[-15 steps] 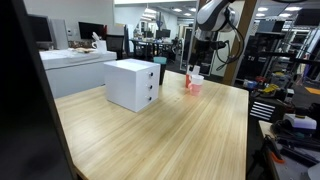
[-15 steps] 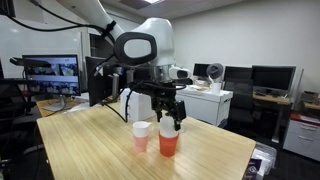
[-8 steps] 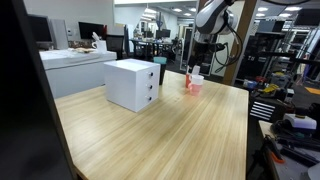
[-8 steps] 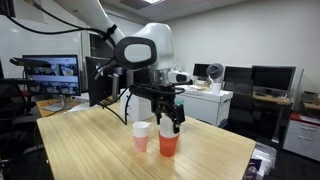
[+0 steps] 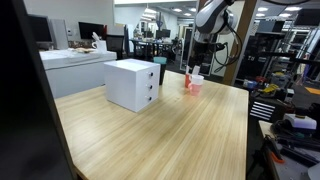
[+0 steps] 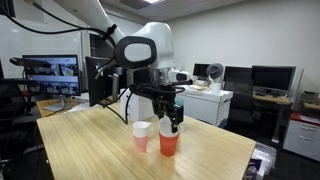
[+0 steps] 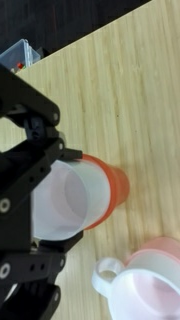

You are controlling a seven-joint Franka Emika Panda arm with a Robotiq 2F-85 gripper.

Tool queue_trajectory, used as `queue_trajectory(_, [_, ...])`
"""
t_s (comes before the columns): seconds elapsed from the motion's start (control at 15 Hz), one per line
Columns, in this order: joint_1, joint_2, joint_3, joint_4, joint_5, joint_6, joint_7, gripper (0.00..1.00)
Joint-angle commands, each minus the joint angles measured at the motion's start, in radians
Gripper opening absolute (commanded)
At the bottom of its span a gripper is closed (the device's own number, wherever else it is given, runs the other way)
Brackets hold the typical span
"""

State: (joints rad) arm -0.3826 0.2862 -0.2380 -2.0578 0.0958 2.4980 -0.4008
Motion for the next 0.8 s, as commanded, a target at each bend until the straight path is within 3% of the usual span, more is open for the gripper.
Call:
queue_trajectory(0.0, [0.001,-0.037,0.005,-0.023,-0.002,0.027,0.022,0.44])
queue_trajectory(0.4, [0.004,-0.082,0.01,-0.027,0.01,0.041,0.014,0.44])
queue_trajectory(0.73, [0.021,-0.047,-0.007,-0.062,-0.052,0.047,0.057,0.44])
